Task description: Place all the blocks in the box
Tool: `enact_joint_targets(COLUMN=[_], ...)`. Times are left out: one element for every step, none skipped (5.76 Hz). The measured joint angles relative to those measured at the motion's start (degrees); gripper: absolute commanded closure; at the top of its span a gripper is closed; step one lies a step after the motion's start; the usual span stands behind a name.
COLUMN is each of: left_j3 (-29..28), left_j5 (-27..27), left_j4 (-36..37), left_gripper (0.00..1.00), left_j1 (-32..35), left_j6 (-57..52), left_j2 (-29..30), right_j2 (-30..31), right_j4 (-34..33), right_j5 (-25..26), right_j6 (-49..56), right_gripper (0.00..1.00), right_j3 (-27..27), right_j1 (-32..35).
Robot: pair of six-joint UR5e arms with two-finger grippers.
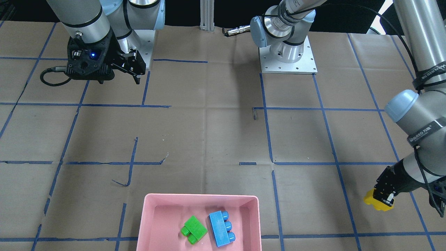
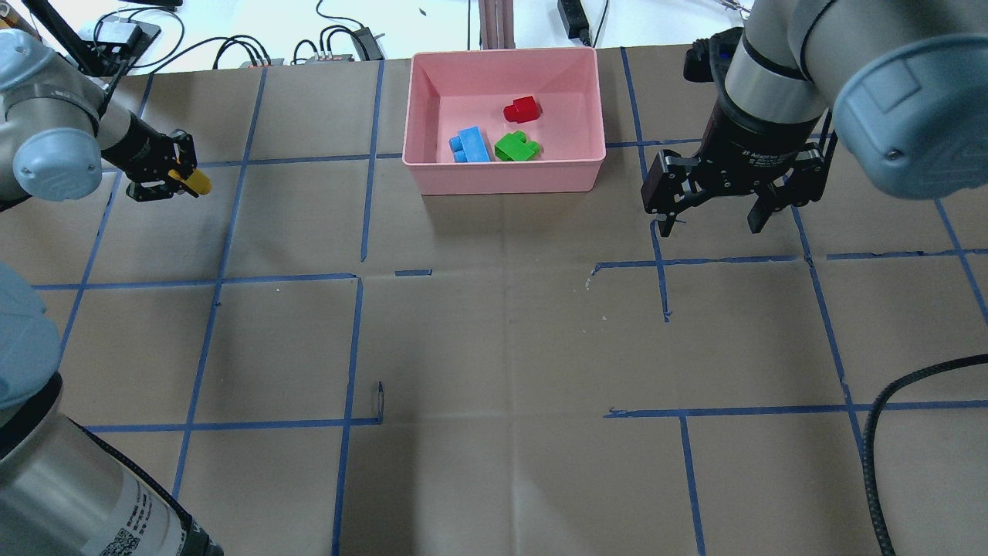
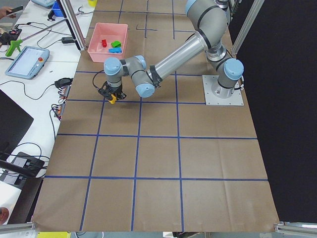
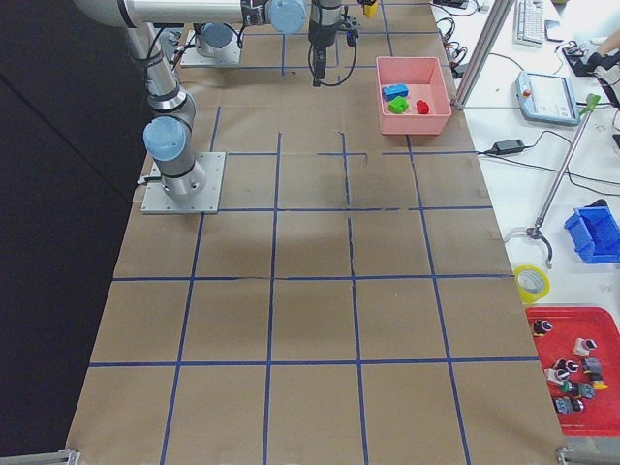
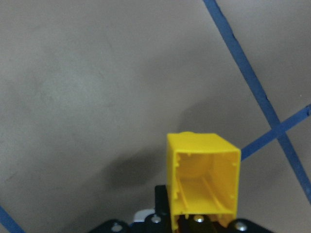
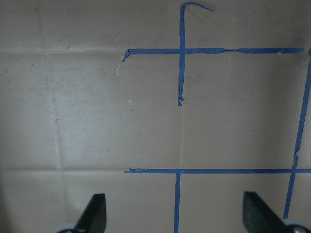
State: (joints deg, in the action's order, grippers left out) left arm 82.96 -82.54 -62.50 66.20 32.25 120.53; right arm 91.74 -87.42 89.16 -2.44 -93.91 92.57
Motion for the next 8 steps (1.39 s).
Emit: enact_joint_targets(left_j3=[-6.19,-12.17,-16.58,-19.91,-23.70,-27.73,-30.62,-31.56], left_j5=[-0.05,-0.31,-0.43,-0.27,-0.28,-0.49,-0.70,-0.82], left_j4=[-5.25,-8.76,-10.62,-11.40,-11.61,-11.58,-11.30,-10.93], left_gripper=[1.00,1.00,1.00,1.00,1.00,1.00,0.97,0.52], left_j1=[2.68,6.68,11.42,16.91,22.62,27.60,31.48,33.64], left_j6=[0.07,0.06,0.03,-0.13,-0.42,-0.40,-0.01,0.53], left_j2=[-0.55,-0.51,0.22,2.19,5.32,8.86,12.02,13.95], right_j2=[0.23,0.48,0.59,0.59,0.57,0.55,0.55,0.55], right_j4=[-0.26,-0.32,-0.36,-0.38,-0.39,-0.39,-0.39,-0.39], right_j5=[0.18,0.42,0.51,0.45,0.36,0.25,0.09,0.00], right_j6=[0.02,-0.03,-0.08,-0.10,-0.10,-0.10,-0.10,-0.10], right_gripper=[0.00,0.00,0.00,0.00,0.00,0.00,0.00,0.00], right_j3=[0.02,0.38,0.85,0.97,0.97,0.91,0.77,0.67], right_j1=[-0.20,-0.21,-0.15,-0.09,-0.01,0.03,0.06,0.07])
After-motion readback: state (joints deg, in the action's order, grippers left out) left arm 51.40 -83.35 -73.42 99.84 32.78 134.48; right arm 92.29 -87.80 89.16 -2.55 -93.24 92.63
